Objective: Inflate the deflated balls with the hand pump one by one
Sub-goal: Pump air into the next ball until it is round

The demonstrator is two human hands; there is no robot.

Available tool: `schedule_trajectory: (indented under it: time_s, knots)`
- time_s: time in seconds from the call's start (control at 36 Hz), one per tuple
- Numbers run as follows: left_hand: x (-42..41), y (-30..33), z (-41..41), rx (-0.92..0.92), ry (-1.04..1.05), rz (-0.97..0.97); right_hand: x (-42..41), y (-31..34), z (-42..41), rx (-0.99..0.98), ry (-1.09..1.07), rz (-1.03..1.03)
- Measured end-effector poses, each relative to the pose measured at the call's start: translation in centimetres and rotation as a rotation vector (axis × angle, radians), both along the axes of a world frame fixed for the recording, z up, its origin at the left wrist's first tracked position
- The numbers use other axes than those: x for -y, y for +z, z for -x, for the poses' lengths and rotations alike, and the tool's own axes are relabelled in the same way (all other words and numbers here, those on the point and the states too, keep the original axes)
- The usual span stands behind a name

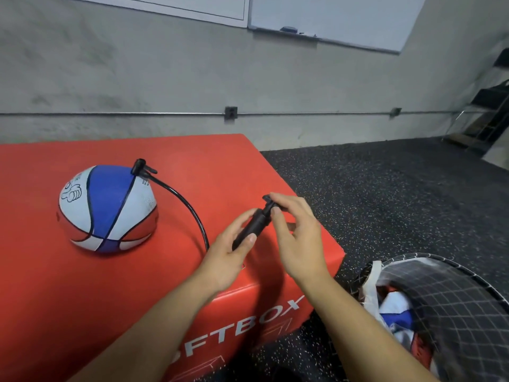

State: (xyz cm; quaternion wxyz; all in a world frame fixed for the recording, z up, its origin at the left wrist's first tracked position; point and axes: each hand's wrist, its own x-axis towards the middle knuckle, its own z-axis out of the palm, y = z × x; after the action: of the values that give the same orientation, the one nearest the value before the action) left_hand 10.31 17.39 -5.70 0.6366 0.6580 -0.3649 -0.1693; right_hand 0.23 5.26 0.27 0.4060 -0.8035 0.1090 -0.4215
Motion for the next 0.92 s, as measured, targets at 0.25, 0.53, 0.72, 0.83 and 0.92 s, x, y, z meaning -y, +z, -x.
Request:
schedule_trajectory:
  time_s: [0.25, 0.53, 0.72, 0.83, 0.92]
  knots:
    - [0.3, -0.1, 0.0, 0.047, -0.040, -0.032, 2.0, -0.7, 0.5, 0.011, 0.015, -0.039]
    - [-0.4, 0.4, 1.1, 0.129, -0.081, -0.172, 7.1, 4.4, 3.1, 0.271, -0.162, -0.236]
    - [-0.7, 0.4, 1.0, 0.120, -0.057, -0.153, 6.1, 4.9, 3.3, 0.284, -0.144, -0.204]
    - [-0.8, 0.5, 1.2, 0.099, -0.035, -0.119, 5.2, 4.2, 2.2, 0.245, -0.120, -0.203]
    - [-0.8, 0.6, 1.1, 0.114, -0.030, -0.126, 4.5, 3.1, 1.4, 0.200, -0.089, -0.190]
